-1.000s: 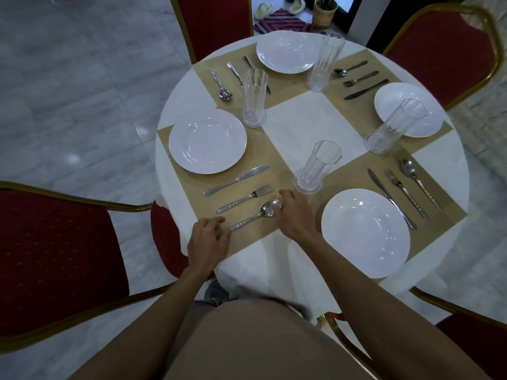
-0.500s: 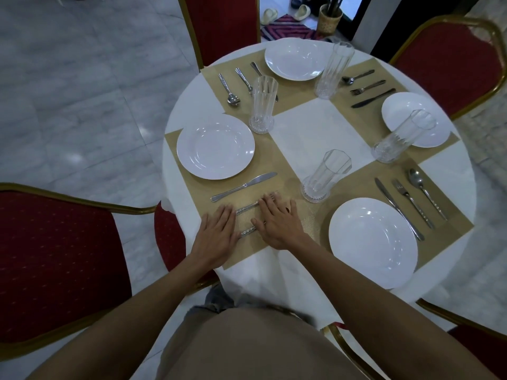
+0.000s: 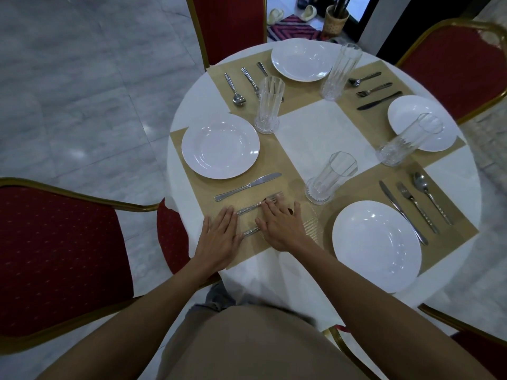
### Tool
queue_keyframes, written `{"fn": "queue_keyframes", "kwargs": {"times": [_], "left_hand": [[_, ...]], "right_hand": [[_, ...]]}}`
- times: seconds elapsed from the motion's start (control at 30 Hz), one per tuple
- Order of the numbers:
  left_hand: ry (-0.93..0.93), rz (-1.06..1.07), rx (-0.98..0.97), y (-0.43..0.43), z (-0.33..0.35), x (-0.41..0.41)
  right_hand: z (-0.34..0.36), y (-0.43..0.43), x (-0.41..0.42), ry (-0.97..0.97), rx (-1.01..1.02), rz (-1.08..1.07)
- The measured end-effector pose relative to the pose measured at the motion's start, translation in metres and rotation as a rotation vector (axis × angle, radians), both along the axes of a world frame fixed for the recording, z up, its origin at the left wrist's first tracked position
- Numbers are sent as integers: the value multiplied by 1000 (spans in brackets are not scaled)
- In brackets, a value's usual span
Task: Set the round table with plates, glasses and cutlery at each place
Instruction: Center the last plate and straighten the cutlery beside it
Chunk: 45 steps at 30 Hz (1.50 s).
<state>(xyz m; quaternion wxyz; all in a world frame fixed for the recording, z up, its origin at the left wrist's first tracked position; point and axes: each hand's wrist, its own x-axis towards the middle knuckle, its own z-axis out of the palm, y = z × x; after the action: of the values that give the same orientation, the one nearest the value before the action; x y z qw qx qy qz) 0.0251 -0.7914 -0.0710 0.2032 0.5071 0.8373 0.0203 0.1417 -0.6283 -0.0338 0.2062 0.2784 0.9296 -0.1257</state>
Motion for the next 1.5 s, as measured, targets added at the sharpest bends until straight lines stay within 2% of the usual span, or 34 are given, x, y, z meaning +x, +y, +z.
{"fn": "queue_keyframes", "kwargs": {"times": [0.37, 0.67, 0.8, 0.93, 1.07, 1.27, 1.5], "left_hand": [[-30, 23, -16, -1, 1, 3], [-103, 111, 71, 3, 16, -16], [-79, 104, 14, 8, 20, -45], [-68, 6, -49, 6, 15, -57], [-65, -3, -25, 4, 11, -59], [-67, -9, -11, 0, 11, -58], [-48, -14, 16, -3, 7, -58]], "right_hand": [[-3, -3, 3, -2, 23, 42], [8, -6, -19, 109, 39, -59], [7, -7, -45, 77, 51, -10], [2, -8, -65, 44, 12, -45], [-1, -5, -69, -6, -37, -71], [-3, -8, -64, -56, 5, -21], [-1, -11, -65, -46, 13, -27]]}}
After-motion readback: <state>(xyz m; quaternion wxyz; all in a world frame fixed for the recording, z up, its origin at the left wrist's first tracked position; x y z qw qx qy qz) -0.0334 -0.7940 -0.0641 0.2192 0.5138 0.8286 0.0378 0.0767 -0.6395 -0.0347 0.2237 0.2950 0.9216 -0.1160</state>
